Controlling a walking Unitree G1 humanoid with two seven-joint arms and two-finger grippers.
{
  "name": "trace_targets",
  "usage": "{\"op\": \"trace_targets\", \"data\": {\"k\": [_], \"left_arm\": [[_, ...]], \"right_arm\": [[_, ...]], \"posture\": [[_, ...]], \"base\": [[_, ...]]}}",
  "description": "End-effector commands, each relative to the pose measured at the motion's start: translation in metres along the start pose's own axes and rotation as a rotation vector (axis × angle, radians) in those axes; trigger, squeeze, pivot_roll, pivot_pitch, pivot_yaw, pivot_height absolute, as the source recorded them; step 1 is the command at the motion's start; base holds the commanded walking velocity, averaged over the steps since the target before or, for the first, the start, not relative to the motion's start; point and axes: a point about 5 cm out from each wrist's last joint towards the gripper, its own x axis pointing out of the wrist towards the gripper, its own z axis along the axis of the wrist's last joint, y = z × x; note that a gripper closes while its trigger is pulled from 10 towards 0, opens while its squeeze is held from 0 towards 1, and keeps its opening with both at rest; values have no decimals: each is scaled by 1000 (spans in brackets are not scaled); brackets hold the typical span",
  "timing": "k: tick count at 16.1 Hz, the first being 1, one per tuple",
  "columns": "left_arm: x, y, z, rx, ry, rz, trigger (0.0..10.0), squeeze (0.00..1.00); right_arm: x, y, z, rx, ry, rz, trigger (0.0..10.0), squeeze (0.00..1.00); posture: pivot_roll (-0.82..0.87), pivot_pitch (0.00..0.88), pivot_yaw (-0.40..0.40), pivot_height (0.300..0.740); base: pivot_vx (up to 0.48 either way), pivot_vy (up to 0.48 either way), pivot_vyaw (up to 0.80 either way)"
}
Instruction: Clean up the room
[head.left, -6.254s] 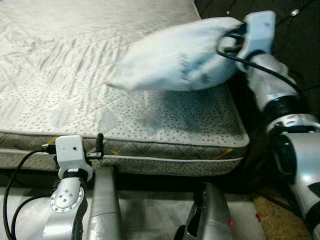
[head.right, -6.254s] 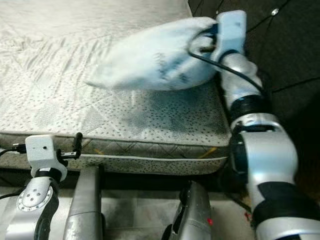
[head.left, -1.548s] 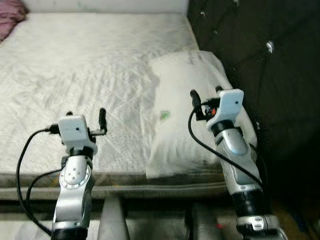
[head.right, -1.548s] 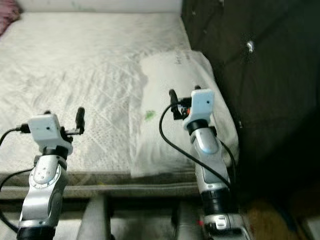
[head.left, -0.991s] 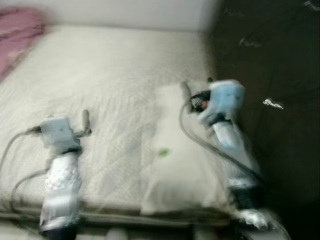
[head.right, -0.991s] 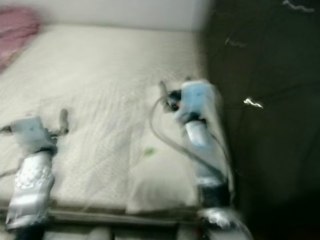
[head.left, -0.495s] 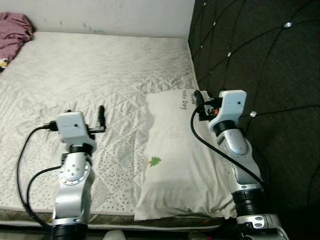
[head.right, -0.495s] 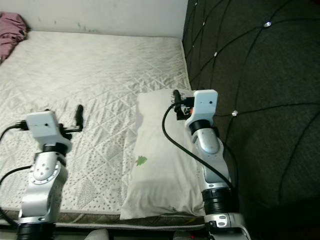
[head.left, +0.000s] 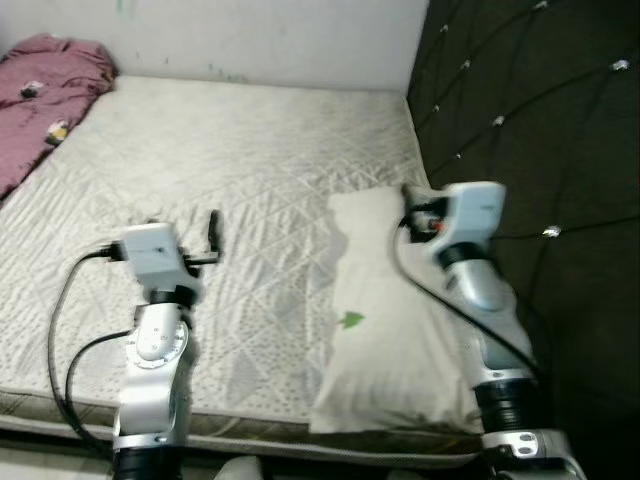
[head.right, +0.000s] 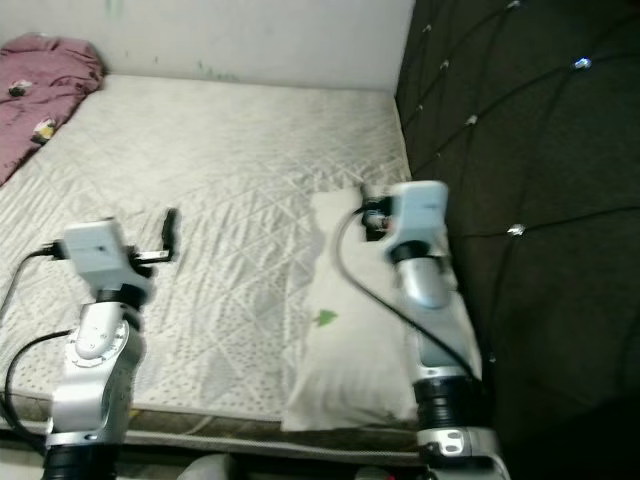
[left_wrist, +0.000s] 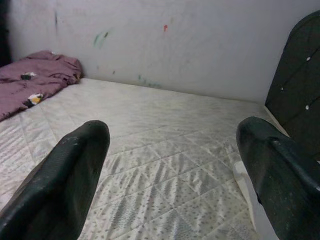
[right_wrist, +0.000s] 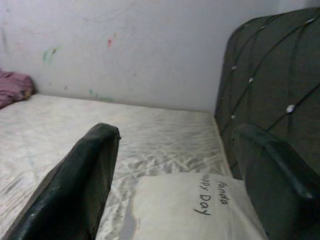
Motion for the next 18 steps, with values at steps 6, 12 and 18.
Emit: {"op": "trace_targets", "data": {"k": [6,12,18], "left_arm": [[0,4,4,-15,-13,-18,10000,0],[0,1,5,-49,0,-45,10000,0],[3,2,7,-36,-11,-49,10000,0]], "right_arm": [[1,6,-3,-2,28,3,10000,0],[4,8,-4,-4,32,7,10000,0],[6,10,-6,1,37,5,10000,0]], "posture": [[-17,0,-20,740],[-14,0,-19,740],[-10,0,-12,740]], "base": [[0,480,0],[0,480,-278],[0,480,-375]]}}
